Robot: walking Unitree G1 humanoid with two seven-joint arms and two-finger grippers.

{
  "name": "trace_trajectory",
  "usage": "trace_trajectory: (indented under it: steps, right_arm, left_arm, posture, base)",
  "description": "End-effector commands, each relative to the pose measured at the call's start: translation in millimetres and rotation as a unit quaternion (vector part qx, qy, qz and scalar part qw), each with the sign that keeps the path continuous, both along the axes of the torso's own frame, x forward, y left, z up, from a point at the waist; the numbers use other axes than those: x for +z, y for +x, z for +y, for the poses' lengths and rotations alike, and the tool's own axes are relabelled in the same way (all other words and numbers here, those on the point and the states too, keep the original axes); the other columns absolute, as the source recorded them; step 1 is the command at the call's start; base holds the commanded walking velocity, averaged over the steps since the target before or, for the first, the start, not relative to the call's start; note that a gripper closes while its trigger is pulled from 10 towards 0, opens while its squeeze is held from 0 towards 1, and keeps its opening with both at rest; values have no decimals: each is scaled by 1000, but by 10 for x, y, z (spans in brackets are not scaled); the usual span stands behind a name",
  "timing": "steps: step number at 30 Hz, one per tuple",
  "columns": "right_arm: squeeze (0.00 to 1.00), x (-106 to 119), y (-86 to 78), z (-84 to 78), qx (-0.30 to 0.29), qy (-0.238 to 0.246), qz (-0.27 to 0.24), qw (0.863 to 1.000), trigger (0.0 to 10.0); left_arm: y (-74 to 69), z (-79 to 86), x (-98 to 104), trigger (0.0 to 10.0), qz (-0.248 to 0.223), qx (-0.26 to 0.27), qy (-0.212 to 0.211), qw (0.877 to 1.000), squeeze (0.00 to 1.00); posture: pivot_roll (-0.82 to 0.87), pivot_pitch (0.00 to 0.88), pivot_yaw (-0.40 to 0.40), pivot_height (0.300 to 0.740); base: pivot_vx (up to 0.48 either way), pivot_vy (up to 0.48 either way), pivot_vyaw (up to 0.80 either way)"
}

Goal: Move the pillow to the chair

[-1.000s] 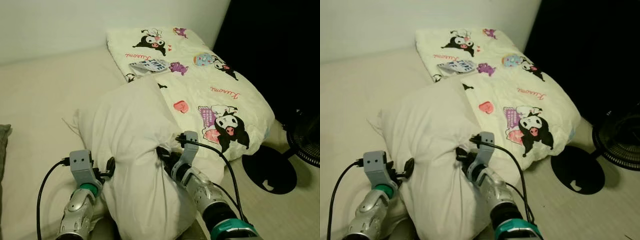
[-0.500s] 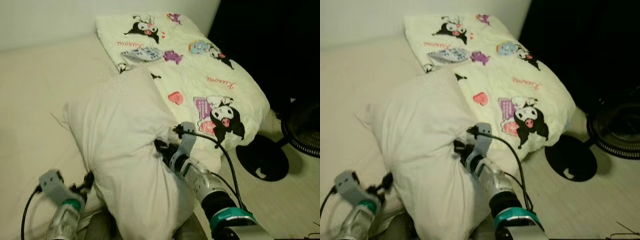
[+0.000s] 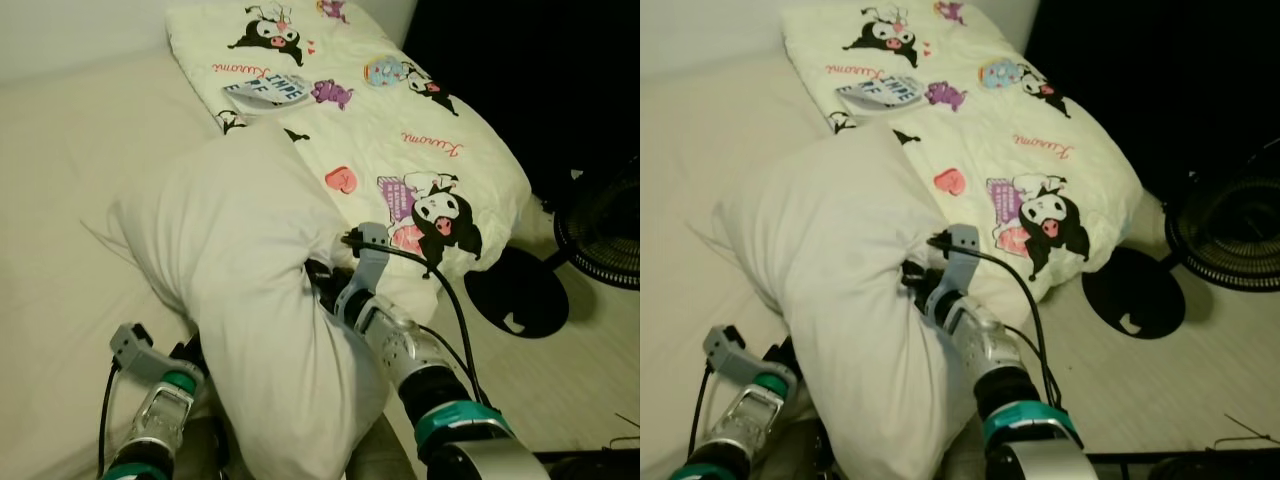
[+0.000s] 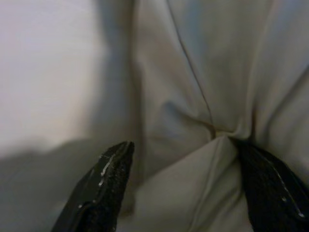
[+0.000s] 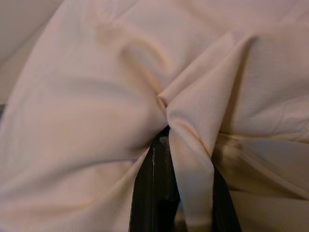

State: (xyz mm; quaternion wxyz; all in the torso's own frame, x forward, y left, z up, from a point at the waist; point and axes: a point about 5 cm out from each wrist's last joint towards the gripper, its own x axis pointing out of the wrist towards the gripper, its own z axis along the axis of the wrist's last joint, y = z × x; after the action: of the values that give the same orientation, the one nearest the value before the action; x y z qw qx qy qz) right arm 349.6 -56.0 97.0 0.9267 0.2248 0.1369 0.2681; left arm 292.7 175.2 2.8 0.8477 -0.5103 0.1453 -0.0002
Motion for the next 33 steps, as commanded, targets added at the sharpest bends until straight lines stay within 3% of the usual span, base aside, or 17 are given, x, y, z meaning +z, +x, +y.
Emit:
trace_trajectory:
  steps: [1, 4, 6, 7, 8, 9, 14, 16, 17, 18, 21, 22, 23, 24, 33]
  right_arm:
    - [0, -82, -92, 159, 33, 0, 18, 999, 10000]
    - [0, -124, -125, 181, 37, 0, 25, 999, 10000]
    - [0, -124, -125, 181, 37, 0, 25, 999, 10000]
    - [0, -121, -128, 194, 39, 2, 25, 999, 10000]
    - [0, -121, -128, 194, 39, 2, 25, 999, 10000]
    - [0, -115, -133, 207, 41, 4, 24, 999, 10000]
    - [0, -132, -162, 214, 45, 12, 26, 999, 10000]
    - [0, -184, -217, 207, 49, 21, 30, 998, 10000]
    - [0, -184, -217, 207, 49, 21, 30, 998, 10000]
    - [0, -204, -259, 201, 51, 30, 28, 998, 10000]
    - [0, -202, -277, 199, 52, 37, 24, 998, 10000]
    - [0, -191, -274, 179, 46, 46, 22, 998, 3490]
    - [0, -185, -271, 163, 41, 51, 21, 998, 3490]
    - [0, -169, -265, 136, 34, 64, 18, 997, 0]
    - [0, -146, -258, 75, 29, 92, 10, 995, 0]
  left_arm:
    - [22, -316, 28, 10000, -18, -72, -50, 996, 1000]
    - [21, -665, 87, 10000, -29, -172, -90, 981, 1000]
    - [21, -665, 87, 10000, -29, -172, -90, 981, 1000]
    - [10, -720, 90, 10000, -31, -190, -91, 977, 796]
    - [10, -720, 90, 10000, -31, -190, -91, 977, 796]
    - [17, -762, 120, 10000, -43, -213, -85, 973, 0]
    - [65, -790, 204, 10000, -76, -254, -53, 963, 0]
    - [133, -796, 284, 10000, -110, -277, 30, 954, 0]
    - [133, -796, 284, 10000, -110, -277, 30, 954, 0]
    - [181, -798, 394, 10000, -152, -280, 66, 946, 0]
    - [198, -788, 469, 10000, -179, -277, 75, 941, 0]
    - [205, -745, 484, 1608, -180, -260, 88, 945, 0]
    - [207, -715, 487, 1608, -178, -247, 97, 948, 0]
    - [192, -678, 487, 0, -180, -234, 102, 950, 0]
    - [166, -620, 600, 0, -211, -190, 110, 952, 0]
  posture:
    - [-113, 222, -13, 631]
    - [-106, 215, -4, 631]
    - [-106, 215, -4, 631]
    - [-105, 212, 0, 631]
    - [-105, 212, 0, 631]
    - [-99, 207, 8, 631]
    - [-81, 199, 12, 631]
    - [-52, 189, 15, 631]
    - [-52, 189, 15, 631]
    - [-24, 178, 26, 631]
    - [-24, 178, 26, 631]
    - [-4, 152, 34, 631]
    - [-4, 152, 34, 631]
    - [7, 131, 36, 631]
    - [55, 70, 37, 631]
  base:
    - [0, 0, 0]
    - [0, 0, 0]
    - [0, 0, 0]
    - [0, 0, 0]
    - [0, 0, 0]
    - [0, 0, 0]
    - [0, 0, 0]
    - [0, 0, 0]
    - [0, 0, 0]
    - [0, 0, 0]
    - [0, 0, 0]
    - [0, 0, 0]
    - [0, 0, 0]
    - [0, 0, 0]
    - [0, 0, 0]
